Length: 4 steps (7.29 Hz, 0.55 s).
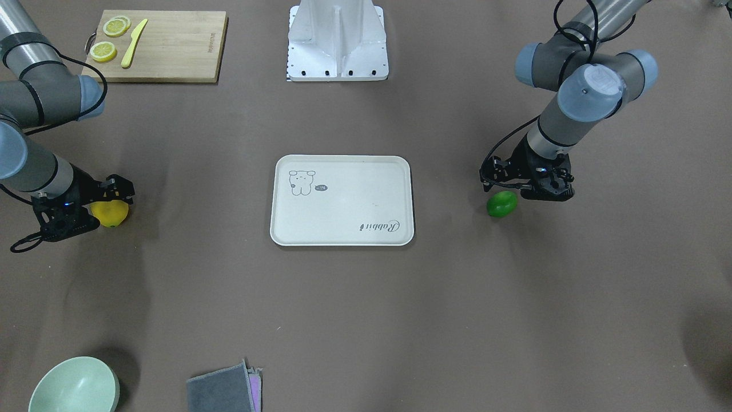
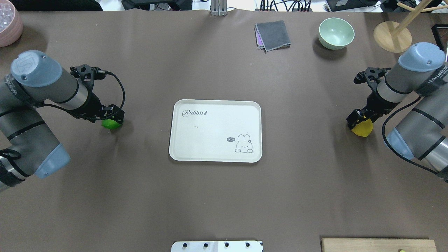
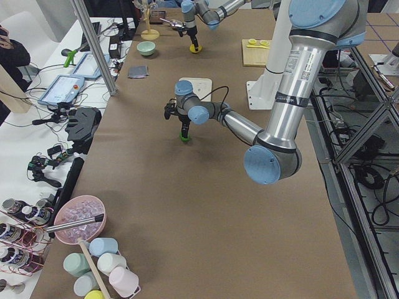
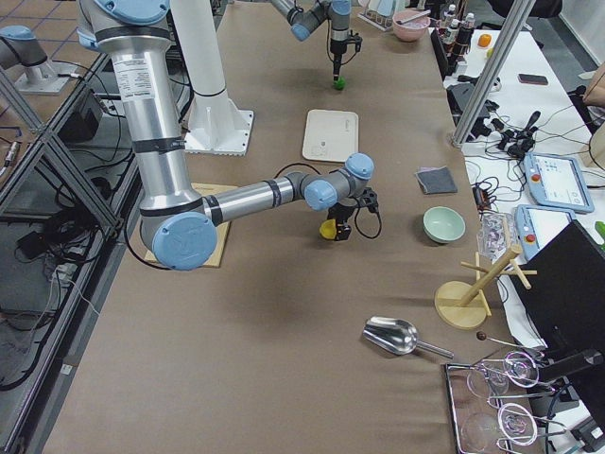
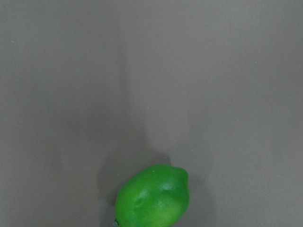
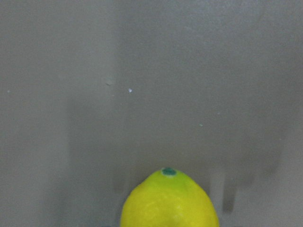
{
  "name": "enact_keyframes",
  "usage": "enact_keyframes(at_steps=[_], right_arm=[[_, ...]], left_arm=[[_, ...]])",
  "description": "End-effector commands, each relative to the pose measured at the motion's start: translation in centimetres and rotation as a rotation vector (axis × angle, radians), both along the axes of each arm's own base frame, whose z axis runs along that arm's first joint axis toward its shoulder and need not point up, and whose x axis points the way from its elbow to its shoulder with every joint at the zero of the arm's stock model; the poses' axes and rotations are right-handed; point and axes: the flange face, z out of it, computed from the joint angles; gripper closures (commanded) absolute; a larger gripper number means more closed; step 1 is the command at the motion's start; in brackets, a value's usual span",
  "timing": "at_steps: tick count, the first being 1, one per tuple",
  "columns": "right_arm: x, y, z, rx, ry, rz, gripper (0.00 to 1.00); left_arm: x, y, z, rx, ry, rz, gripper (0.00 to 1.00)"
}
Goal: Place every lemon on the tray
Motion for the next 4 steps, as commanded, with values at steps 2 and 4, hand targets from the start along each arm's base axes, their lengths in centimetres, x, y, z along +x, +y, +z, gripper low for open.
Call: enact_keyframes(at_steps=[2, 4], right_arm=[[-0.1, 0.4, 0.2, -0.024, -0.01, -0.005, 0.7], [0.8, -0.2, -2.0, -0.006, -0.061, 0.002, 0.74]], left_arm=[[1.5, 0.2, 2.1, 0.007, 0.003, 0.011, 0.12], [1.4, 0.3, 2.0, 0.008, 0.005, 0.01, 0.51]])
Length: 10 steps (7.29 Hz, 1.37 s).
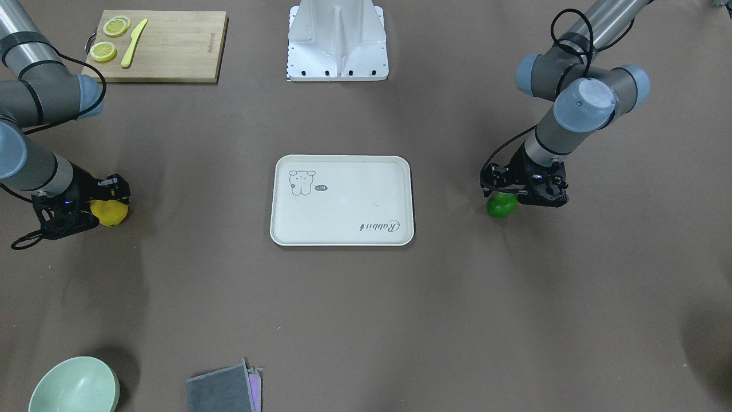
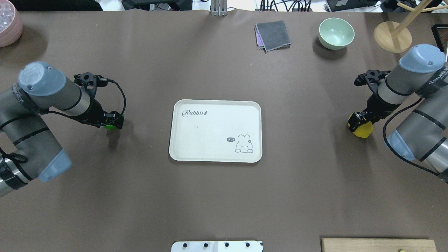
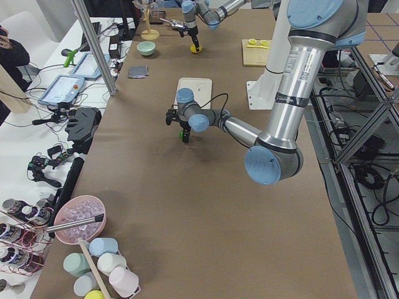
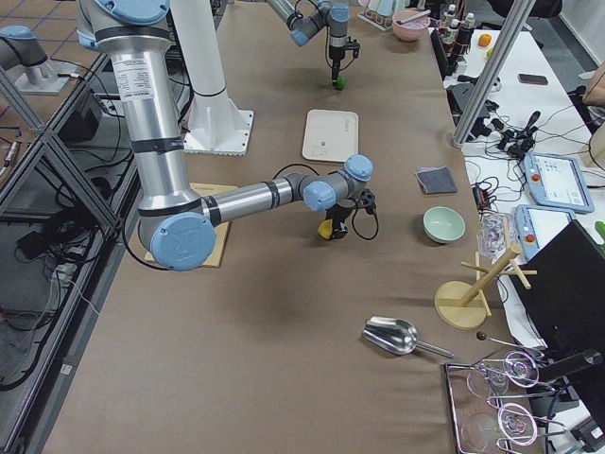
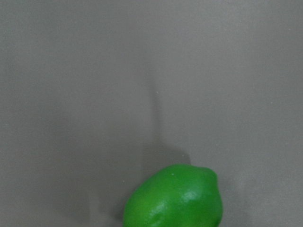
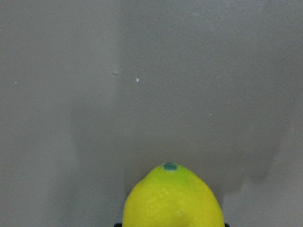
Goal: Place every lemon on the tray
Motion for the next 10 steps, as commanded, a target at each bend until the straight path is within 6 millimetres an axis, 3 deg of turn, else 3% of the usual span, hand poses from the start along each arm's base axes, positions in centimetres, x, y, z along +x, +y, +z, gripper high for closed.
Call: enact_keyframes(at_steps=[1, 2, 3, 4, 5, 7, 8, 10], right_arm=[[1.2, -0.2, -6.1, 0.093, -0.086, 0.013, 0.74], [0.4, -1.0, -11.4, 0.19, -0.123, 0.02, 0.74], [-1.3, -2.2, -16.0, 0.256, -0.163, 0.014, 0.74], [-4.1, -2.2, -19.2, 0.309, -0.178, -0.007, 0.74], [-5.6, -3.2, -22.0, 0.365, -0.177, 0.002, 0.74], [-9.5, -5.3, -26.6, 0.428, -0.201, -0.01, 0.74], [-11.8, -6.3, -27.0, 0.464, -0.222, -0.014, 0.74], [-18.1, -7.8, -25.9, 0.518, -0.294, -0.051, 0.73]], left_arm=[[-0.3, 0.3, -0.5, 0.007, 0.012, 0.006, 0.99], [-1.2, 0.1, -1.1, 0.011, 0.021, 0.003, 1.0], [-4.1, -1.6, -1.2, -0.031, 0.047, -0.012, 1.0], [-7.8, -3.3, -1.9, -0.038, 0.058, -0.02, 1.0], [-9.6, -3.4, -3.1, -0.043, 0.042, -0.016, 1.0], [-12.1, -4.3, -3.4, -0.064, 0.015, -0.045, 1.0], [-12.3, -4.4, -3.1, -0.08, -0.001, -0.048, 0.01], [-13.3, -4.5, -1.9, -0.099, -0.015, -0.065, 0.02]])
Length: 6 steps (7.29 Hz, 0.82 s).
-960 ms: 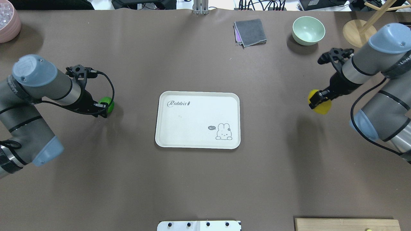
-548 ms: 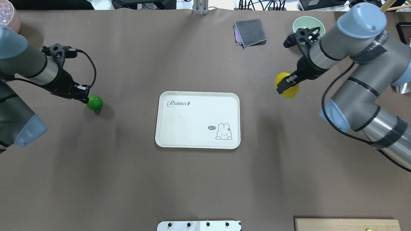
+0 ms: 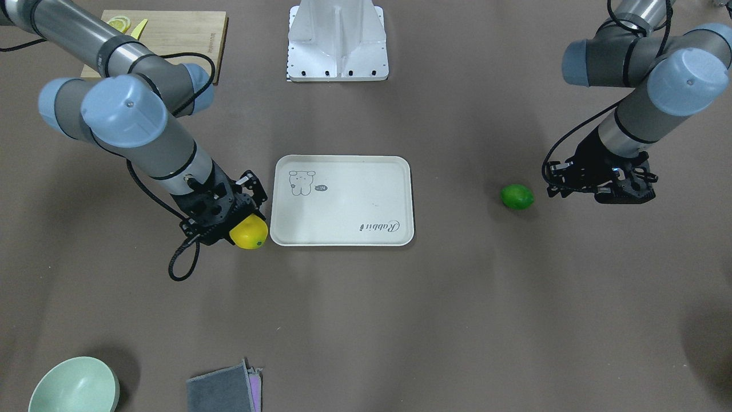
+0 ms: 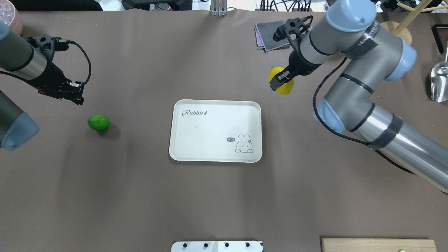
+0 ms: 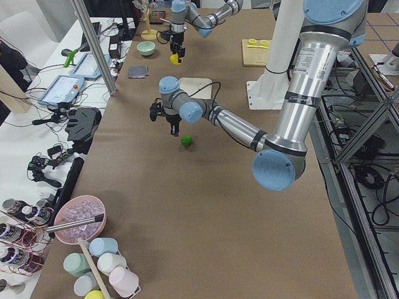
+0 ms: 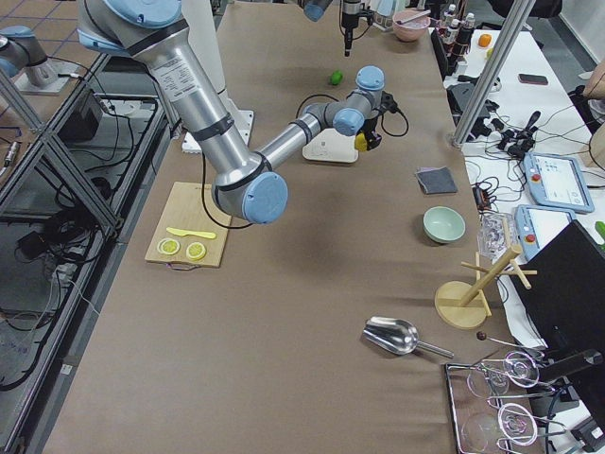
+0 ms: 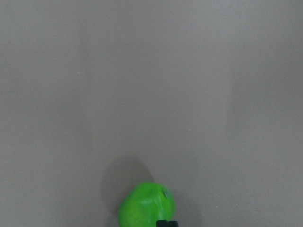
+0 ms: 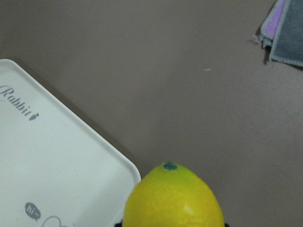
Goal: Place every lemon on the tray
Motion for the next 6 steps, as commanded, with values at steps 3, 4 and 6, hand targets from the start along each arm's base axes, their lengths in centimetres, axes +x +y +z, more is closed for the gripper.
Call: enact_keyframes(at_steps=[3, 4, 6], right_arm=[[-4.9, -0.4, -1.6, 0.049, -0.065, -0.049, 0.73], [-5.4, 0.4, -1.6, 0.03, -0.083, -0.1, 0.73], [-5.4, 1.7, -0.6, -0.008, -0.114, -0.184, 0.73]], left_arm=[[-0.7, 1.1, 3.3, -0.099, -0.04, -0.052, 0.02], [-0.2, 0.5, 3.9, -0.123, -0.042, -0.065, 0.02], [0.9, 0.6, 5.1, -0.119, -0.039, -0.053, 0.02]])
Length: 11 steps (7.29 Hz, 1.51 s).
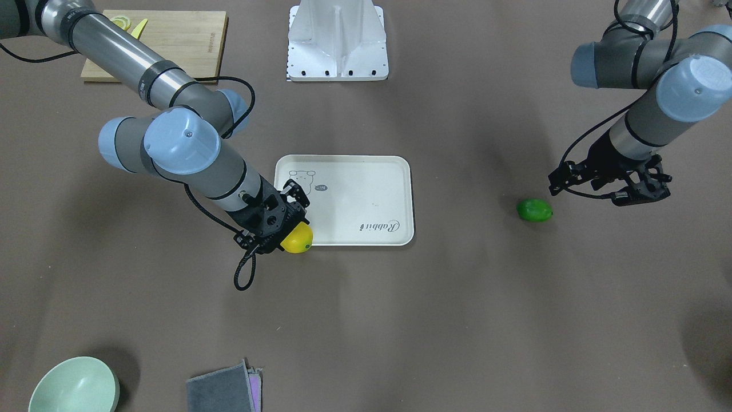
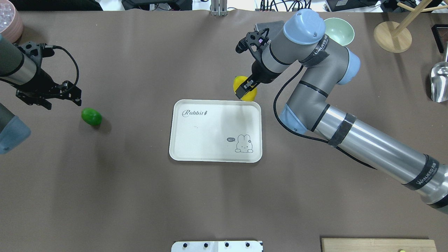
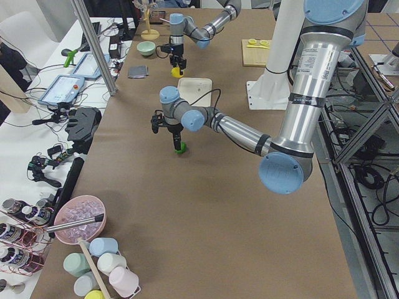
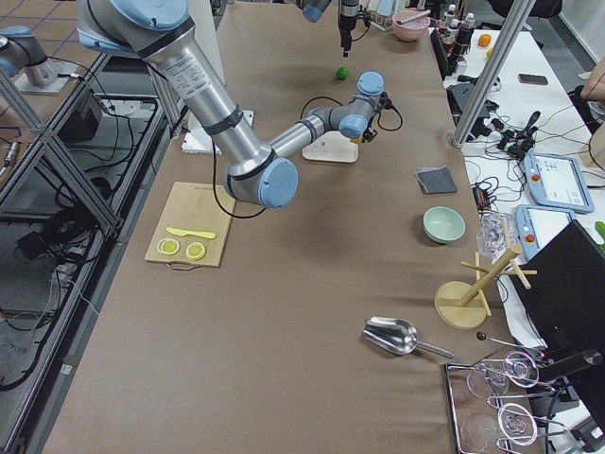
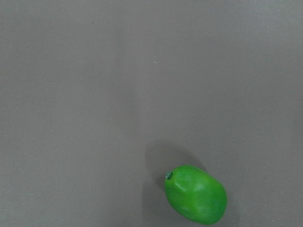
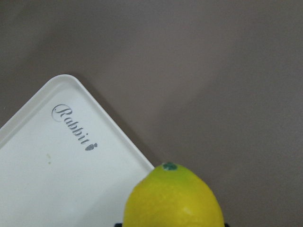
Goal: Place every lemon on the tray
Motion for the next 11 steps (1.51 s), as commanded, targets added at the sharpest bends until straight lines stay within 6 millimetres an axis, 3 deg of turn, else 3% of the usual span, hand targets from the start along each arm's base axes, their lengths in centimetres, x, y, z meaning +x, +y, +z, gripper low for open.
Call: enact_keyframes(at_steps=[1, 4, 6, 7, 8, 10, 11], right_arm=[[-0.4, 1.4, 0.7, -0.035, -0.026, -0.086, 0.73], [-2.0, 3.8, 2.2, -0.053, -0.039, -0.19, 0.73], [-2.6, 4.7, 3.6, -0.042, -0.032, -0.229, 0.73], [-3.1, 5.0, 3.9, -0.041, -0.028, -0.237, 0.69], [-3.1, 5.0, 4.1, -0.042, -0.026, -0.239, 0.52], [-3.2, 5.0, 4.2, -0.044, -0.022, -0.238, 0.0], [-3.1, 4.9, 4.1, -0.043, -0.025, -0.238, 0.0]], left_arm=[[1.9, 0.0, 1.0, -0.04, 0.003, -0.018, 0.02], [4.4, -0.6, 3.3, -0.06, 0.033, -0.064, 0.03], [5.5, -2.0, 1.8, -0.083, 0.045, -0.095, 0.03], [5.6, -1.8, 1.8, -0.079, 0.048, -0.091, 0.03], [5.4, -1.6, 2.0, -0.058, 0.059, -0.088, 0.06], [6.8, -0.4, 2.0, -0.031, 0.055, -0.094, 0.07], [7.3, 0.0, 1.9, -0.029, 0.055, -0.083, 0.1]])
